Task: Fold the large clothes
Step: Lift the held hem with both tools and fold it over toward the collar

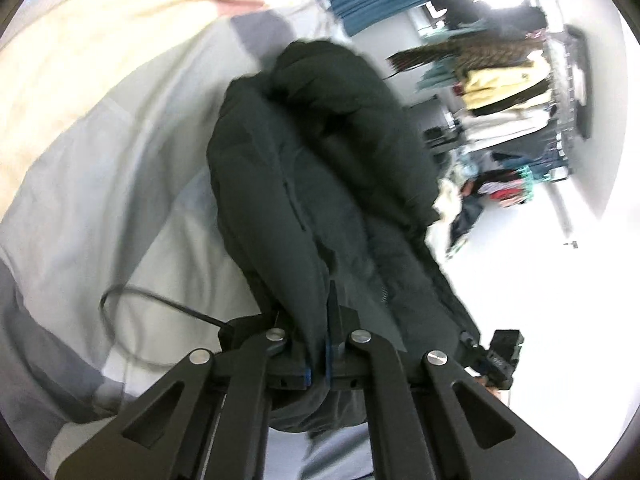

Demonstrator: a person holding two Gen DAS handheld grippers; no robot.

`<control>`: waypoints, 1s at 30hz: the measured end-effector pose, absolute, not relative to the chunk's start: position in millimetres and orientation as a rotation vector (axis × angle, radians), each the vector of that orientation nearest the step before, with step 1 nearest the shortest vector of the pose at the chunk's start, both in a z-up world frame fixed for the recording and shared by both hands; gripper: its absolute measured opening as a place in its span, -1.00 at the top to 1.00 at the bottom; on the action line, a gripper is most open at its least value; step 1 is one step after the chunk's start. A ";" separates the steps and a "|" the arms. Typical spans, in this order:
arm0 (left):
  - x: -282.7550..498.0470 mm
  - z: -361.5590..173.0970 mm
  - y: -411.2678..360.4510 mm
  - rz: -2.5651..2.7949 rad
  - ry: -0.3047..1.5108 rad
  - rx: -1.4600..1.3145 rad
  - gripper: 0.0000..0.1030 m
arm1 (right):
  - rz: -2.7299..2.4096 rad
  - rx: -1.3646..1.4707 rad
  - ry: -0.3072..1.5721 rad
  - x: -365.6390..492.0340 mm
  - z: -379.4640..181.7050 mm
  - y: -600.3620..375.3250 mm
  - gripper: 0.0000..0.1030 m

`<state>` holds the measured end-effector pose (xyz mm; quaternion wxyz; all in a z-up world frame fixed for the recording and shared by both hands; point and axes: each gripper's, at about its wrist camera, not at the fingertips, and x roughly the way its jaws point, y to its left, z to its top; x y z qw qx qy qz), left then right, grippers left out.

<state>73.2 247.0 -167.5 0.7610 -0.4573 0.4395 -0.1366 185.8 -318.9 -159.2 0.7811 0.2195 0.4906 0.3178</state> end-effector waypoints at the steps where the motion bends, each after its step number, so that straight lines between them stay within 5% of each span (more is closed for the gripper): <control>1: 73.3 -158.4 246.0 -0.302 0.937 -0.994 0.95 | 0.695 0.482 1.045 186.0 -153.5 -323.1 0.90; 8: 49.8 -109.8 247.9 -0.340 0.844 -0.995 0.95 | 0.744 0.526 0.902 160.9 -112.4 -336.4 0.91; 30: -38.6 -68.1 224.9 -0.293 0.862 -0.962 0.94 | 0.704 0.661 0.738 39.3 -70.9 -408.9 0.93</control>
